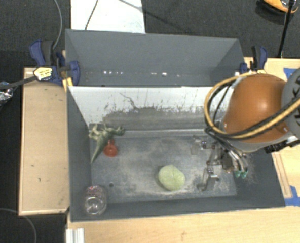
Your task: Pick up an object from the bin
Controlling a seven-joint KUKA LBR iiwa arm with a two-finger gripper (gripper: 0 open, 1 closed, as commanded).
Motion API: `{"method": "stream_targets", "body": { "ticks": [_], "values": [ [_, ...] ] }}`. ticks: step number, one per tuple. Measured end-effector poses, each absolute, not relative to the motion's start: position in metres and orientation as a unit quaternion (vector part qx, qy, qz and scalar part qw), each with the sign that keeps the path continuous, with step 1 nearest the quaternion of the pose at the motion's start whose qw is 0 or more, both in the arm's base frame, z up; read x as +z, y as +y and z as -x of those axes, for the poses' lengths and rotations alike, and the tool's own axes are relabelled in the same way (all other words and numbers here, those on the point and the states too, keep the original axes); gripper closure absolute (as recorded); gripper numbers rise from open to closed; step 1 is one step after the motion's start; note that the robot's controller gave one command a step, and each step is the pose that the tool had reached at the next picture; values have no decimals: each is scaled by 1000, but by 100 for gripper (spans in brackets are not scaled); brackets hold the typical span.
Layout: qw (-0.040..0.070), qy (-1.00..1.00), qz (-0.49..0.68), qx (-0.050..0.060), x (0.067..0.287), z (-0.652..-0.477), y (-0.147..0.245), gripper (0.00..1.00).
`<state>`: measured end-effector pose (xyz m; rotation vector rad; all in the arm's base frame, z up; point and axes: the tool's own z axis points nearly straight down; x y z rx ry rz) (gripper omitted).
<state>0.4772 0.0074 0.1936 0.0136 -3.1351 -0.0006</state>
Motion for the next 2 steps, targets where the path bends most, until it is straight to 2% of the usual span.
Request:
{"method": "stream_targets", "body": {
  "ticks": [1,2],
  "values": [
    [-1,-1000,-4,0,198,-479,7,0],
    [-3,-999,-38,0,163,-491,35,0]
  ]
}}
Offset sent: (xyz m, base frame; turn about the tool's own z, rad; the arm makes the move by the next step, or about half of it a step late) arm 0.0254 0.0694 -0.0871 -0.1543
